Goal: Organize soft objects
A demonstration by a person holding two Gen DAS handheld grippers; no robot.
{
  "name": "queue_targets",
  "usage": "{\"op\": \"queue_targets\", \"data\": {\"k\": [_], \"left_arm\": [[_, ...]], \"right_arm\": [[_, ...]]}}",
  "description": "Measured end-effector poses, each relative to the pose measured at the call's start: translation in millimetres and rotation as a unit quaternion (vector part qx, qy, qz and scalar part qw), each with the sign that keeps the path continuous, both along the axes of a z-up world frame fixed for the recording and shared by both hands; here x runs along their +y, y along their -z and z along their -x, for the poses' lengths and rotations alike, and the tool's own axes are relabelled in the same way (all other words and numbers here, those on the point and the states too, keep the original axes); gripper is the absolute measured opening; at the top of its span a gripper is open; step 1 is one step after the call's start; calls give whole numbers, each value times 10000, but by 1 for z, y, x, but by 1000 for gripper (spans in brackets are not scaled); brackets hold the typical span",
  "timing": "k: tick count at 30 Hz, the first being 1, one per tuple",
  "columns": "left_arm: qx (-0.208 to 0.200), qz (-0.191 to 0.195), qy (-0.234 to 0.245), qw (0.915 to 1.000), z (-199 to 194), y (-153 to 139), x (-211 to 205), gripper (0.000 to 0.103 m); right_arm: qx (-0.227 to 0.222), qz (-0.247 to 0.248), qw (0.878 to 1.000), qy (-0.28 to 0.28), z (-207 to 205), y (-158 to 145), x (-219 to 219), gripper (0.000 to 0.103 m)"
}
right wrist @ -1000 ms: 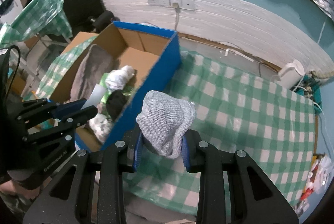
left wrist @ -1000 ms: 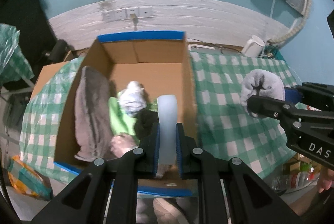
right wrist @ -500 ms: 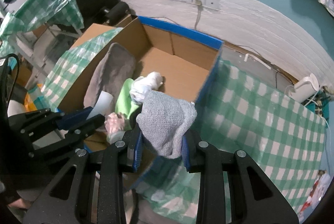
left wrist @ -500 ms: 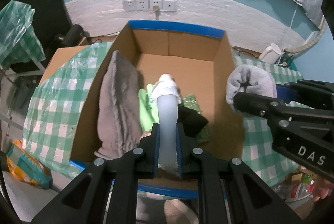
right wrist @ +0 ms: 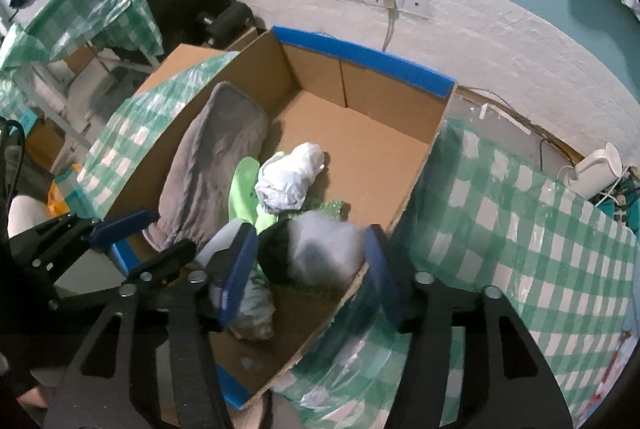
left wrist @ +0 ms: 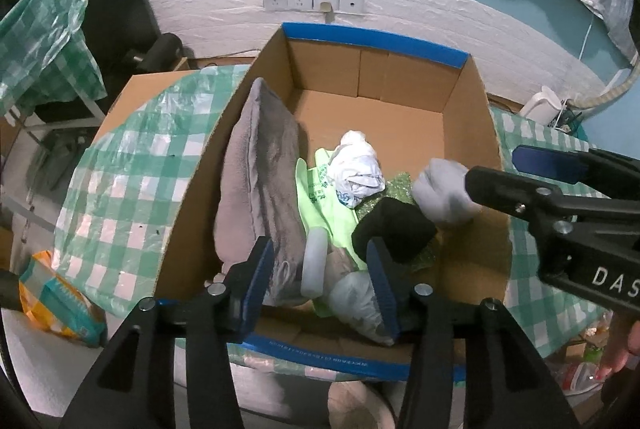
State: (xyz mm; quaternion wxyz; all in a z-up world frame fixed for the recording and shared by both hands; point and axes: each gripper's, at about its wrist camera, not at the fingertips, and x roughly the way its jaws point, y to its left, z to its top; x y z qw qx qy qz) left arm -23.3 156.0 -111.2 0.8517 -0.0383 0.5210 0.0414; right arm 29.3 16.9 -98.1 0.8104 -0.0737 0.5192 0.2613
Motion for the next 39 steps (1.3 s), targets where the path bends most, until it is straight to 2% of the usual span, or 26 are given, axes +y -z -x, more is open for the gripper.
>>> {"op": "queue_targets", "data": {"k": [7, 12, 14, 16, 20, 28, 33, 39], "left_arm": [[-256, -78, -6, 9996, 9, -19, -3, 71], [-327, -101, 195, 9992, 12, -27, -15, 72], [-417, -239, 244, 9985, 14, -32, -22, 81], [-543, -358, 301, 9974, 17, -37, -28, 83], [-709, -427, 539, 9951, 26, -49, -43, 86], [-883, -174, 729, 9933, 44, -64, -60, 89], [-1056, -362, 792, 9906, 50, -69, -71, 90], [-1072, -420, 813, 9900, 49, -67, -75, 90]], "right_arm": [[-108, -156, 9996, 195, 7, -12, -18, 65], [-255, -133, 9992, 277, 18, -22, -35, 67], [-287, -151, 9989, 344, 23, -26, -43, 67], [-333, -186, 9985, 401, 28, -31, -52, 69], [-498, -217, 9973, 502, 39, -43, -67, 71], [-769, -424, 9936, 706, 56, -67, -89, 72], [-912, -242, 9930, 710, 65, -68, -96, 72], [-971, -310, 9918, 770, 68, -71, -104, 72]]}}
